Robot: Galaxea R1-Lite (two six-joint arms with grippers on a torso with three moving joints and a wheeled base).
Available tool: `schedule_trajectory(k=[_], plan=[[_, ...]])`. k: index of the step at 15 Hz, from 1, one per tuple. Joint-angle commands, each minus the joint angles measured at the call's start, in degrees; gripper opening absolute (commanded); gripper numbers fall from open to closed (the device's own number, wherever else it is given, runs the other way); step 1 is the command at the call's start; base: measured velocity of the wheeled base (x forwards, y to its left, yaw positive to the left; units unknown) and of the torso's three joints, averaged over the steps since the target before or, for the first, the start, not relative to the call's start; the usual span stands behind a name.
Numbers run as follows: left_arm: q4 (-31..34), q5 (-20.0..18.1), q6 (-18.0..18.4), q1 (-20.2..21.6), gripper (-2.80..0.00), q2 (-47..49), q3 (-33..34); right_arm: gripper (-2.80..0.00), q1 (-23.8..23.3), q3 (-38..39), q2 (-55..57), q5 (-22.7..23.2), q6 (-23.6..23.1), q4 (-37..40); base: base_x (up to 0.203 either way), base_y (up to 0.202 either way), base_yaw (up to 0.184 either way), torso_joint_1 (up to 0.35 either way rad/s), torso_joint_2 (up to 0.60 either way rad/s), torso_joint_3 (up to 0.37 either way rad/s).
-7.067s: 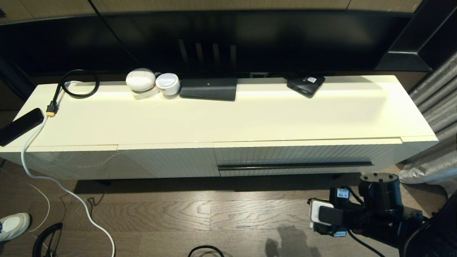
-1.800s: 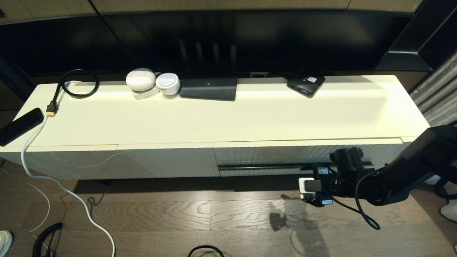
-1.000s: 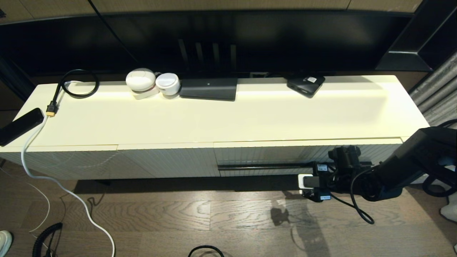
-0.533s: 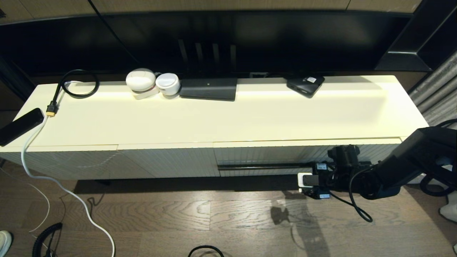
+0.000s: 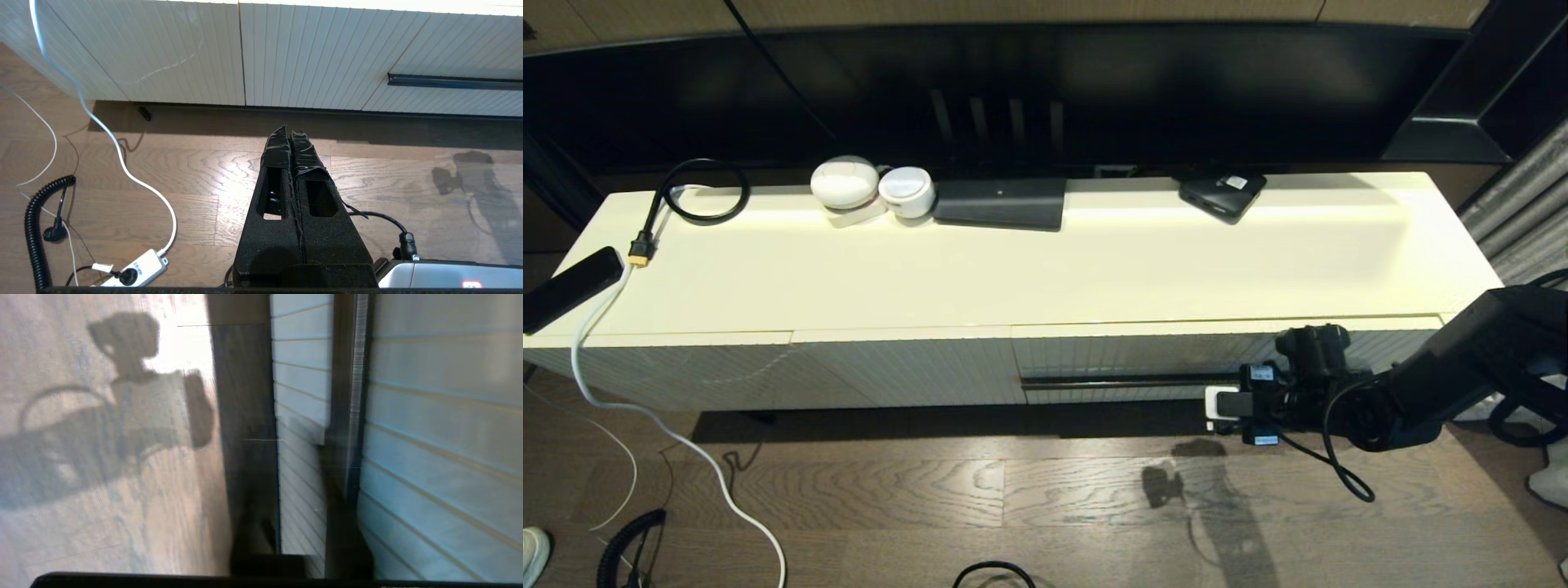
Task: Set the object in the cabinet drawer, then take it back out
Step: Open the drawer
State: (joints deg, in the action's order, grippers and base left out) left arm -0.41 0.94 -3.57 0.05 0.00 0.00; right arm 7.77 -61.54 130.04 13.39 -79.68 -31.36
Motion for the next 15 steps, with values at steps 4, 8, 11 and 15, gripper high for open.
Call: schedule_trajectory(k=[4, 8, 11, 15], plan=[[0.0, 0.0, 0.0, 0.0, -2.80, 0.0, 0.0, -2.80, 0.1, 0.9, -3.4, 0.0, -0.5, -0.1, 0.000, 0.000, 0.000, 0.000, 0.00, 0.000], [0.0, 0.0, 0.0, 0.0, -2.80, 0.0, 0.0, -2.80, 0.1, 4.6, -7.2, -2.9, -0.5, -0.2, 0.000, 0.000, 0.000, 0.000, 0.00, 0.000], [0.0, 0.0, 0.0, 0.0, -2.80, 0.0, 0.0, -2.80, 0.1, 9.3, -11.6, -4.9, -0.5, -0.1, 0.000, 0.000, 0.000, 0.000, 0.00, 0.000], [0.0, 0.0, 0.0, 0.0, -2.80, 0.0, 0.0, 0.00, 1.5, 14.7, -14.9, -6.5, -0.4, -0.3, 0.000, 0.000, 0.000, 0.000, 0.00, 0.000]])
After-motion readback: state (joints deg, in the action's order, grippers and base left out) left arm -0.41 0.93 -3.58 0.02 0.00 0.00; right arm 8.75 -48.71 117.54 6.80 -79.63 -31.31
